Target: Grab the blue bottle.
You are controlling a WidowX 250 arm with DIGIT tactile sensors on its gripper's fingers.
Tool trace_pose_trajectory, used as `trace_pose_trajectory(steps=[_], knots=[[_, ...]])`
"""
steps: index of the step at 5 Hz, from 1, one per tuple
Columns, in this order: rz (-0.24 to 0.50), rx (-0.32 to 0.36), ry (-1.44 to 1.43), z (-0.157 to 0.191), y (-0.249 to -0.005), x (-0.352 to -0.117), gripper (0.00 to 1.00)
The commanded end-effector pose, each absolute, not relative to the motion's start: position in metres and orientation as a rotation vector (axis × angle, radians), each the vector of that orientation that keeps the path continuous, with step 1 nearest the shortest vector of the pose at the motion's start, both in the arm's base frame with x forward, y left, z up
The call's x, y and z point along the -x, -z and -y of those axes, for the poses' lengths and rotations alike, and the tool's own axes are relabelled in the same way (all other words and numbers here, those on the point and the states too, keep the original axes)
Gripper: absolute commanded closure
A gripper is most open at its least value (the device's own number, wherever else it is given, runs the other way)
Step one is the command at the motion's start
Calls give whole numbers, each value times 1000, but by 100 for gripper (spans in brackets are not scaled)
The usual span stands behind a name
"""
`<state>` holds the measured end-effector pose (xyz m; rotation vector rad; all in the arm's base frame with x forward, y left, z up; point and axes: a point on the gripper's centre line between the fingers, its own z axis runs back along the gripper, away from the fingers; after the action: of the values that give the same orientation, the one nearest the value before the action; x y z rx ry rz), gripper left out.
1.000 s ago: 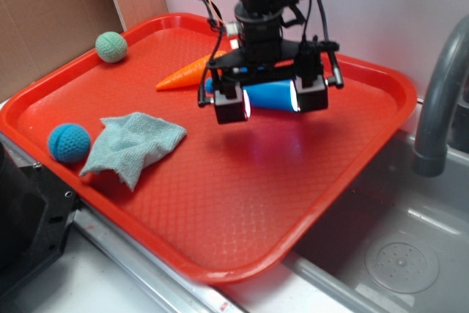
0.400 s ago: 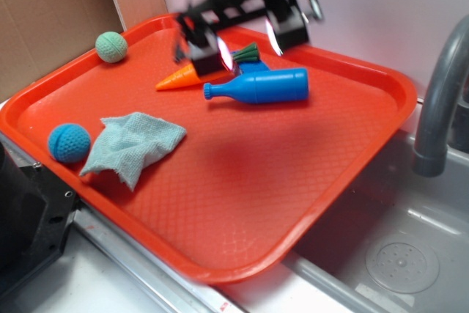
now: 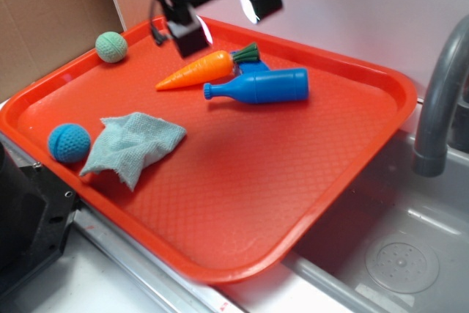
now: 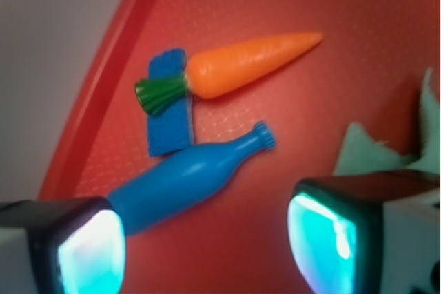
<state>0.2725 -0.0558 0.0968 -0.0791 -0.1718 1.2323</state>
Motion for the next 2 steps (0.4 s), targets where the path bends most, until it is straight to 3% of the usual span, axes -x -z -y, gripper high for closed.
trace_pose_trajectory(steps=[1,2], knots=[[78,31,-1316,69,-69,-306,0],[12,-8,-1308,72,-46,-316,0]])
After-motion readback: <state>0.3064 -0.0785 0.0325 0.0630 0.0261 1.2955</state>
